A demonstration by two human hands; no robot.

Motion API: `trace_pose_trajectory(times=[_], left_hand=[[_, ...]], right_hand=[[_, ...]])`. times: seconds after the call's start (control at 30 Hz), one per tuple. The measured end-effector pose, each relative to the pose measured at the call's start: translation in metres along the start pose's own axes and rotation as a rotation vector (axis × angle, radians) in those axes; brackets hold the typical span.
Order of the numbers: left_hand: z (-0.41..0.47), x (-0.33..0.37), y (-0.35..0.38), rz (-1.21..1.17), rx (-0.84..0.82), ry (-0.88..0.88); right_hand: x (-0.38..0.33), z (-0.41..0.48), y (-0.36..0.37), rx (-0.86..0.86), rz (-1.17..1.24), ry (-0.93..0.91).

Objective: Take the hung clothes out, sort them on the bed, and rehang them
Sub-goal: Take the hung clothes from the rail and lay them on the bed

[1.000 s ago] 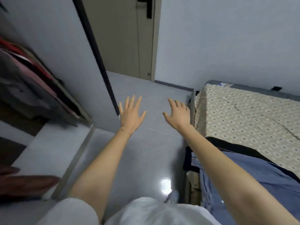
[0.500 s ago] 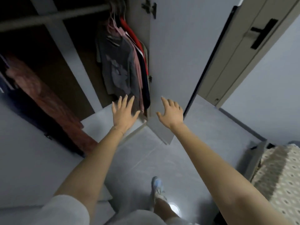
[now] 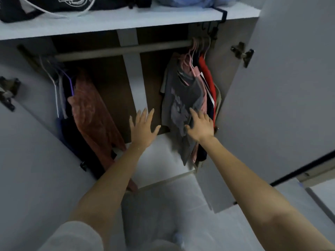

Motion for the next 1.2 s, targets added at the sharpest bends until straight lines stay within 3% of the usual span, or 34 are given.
trace_pose_trajectory(times=[0.2,0.43,0.87,1.07,1.2], left_hand=[[0.053,-0.018,-0.005,-0.008,-0.009,-0.114],[0.117,-0.032,-0.007,-0.013,0.001,-0.105],[0.237,-0.027,0.001,-0.035,-0.023,0.073],[0.264,-0.024,0.009,-0.043,-0.039,0.122],[0.278,-0.019,0.007,-0.073,-0.013,0.17]], right_hand=[[-0.008,0.07,-0.023,-0.01,-0.013,-0.055],[-0.011,0.14,-0.033,-0.004,-0.055,-0.058],[-0.003,0.214,-0.079,0.27,-0.084,0.067],[0.003,0.232,-0.084,0.299,-0.092,0.163],[0.003,0.239,-0.091,0.314,-0.071,0.123]])
Point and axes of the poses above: each hand's wrist, its own z-axis towards the middle knuckle, its own y-axis out of the palm, x = y × z, the point moved 8 cm from there along z, towards the middle knuckle, and after that the axes turned 11 degrees about -x, right-handed, at the moved point
